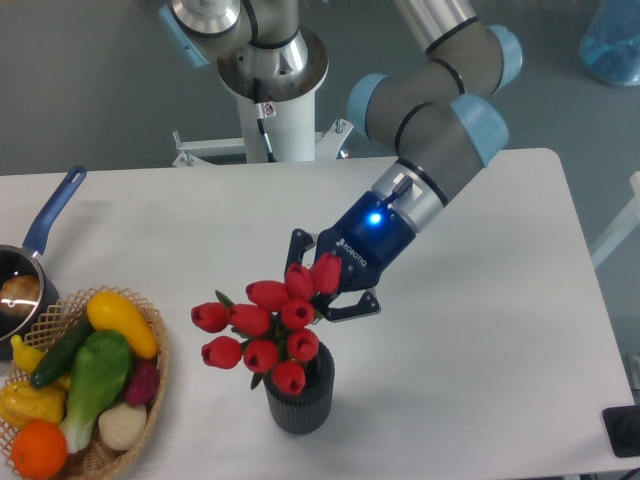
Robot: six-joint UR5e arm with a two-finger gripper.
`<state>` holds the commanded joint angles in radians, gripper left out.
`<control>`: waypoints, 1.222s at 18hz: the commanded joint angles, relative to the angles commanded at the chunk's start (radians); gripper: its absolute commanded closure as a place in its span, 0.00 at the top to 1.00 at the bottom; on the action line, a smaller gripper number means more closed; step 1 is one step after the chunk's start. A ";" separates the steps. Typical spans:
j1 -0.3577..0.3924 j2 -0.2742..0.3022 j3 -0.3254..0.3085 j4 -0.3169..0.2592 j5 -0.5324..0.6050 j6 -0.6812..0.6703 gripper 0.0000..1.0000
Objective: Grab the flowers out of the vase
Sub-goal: 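Lift the tulip bouquet straight up out of the vase, then carry the held tulips away from the vase and hold them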
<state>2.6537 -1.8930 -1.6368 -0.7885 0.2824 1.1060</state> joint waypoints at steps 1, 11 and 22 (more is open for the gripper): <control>0.012 0.011 0.003 0.000 -0.011 -0.002 0.00; 0.060 0.034 0.046 -0.002 -0.094 -0.074 0.00; 0.149 0.074 0.048 -0.003 -0.170 -0.098 0.00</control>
<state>2.8023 -1.8193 -1.5892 -0.7915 0.1120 1.0078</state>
